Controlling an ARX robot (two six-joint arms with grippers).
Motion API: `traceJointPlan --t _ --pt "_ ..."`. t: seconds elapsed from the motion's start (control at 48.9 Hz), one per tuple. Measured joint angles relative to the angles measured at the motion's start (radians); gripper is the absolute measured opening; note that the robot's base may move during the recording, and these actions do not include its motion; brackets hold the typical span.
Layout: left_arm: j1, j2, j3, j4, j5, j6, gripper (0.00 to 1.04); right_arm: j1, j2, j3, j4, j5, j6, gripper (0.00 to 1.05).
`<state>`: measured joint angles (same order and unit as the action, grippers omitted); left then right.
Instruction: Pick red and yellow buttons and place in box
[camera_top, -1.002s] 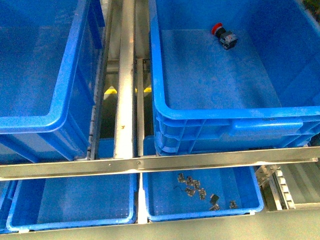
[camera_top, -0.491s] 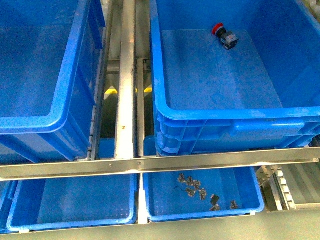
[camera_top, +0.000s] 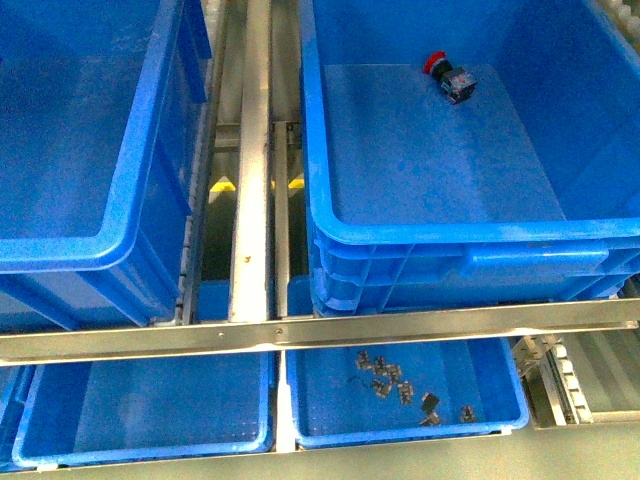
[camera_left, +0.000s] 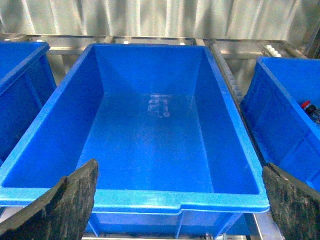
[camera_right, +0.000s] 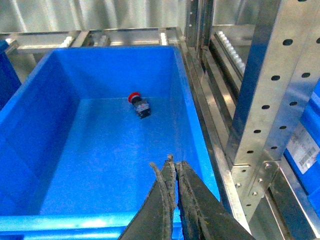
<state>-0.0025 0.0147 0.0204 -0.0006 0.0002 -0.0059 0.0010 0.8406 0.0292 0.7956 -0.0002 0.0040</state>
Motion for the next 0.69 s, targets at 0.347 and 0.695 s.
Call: traceJointPlan --t 0.347,0.695 --pt "0.000 0.000 0.000 0.000 0.000 0.000 0.97 0.000 -0.253 -0.007 -0.220 0.000 0.000 0.04" --pt "0.000 0.000 0.000 0.000 0.000 0.000 0.97 0.000 -0.436 -0.008 -0.392 0.000 0.000 0.04"
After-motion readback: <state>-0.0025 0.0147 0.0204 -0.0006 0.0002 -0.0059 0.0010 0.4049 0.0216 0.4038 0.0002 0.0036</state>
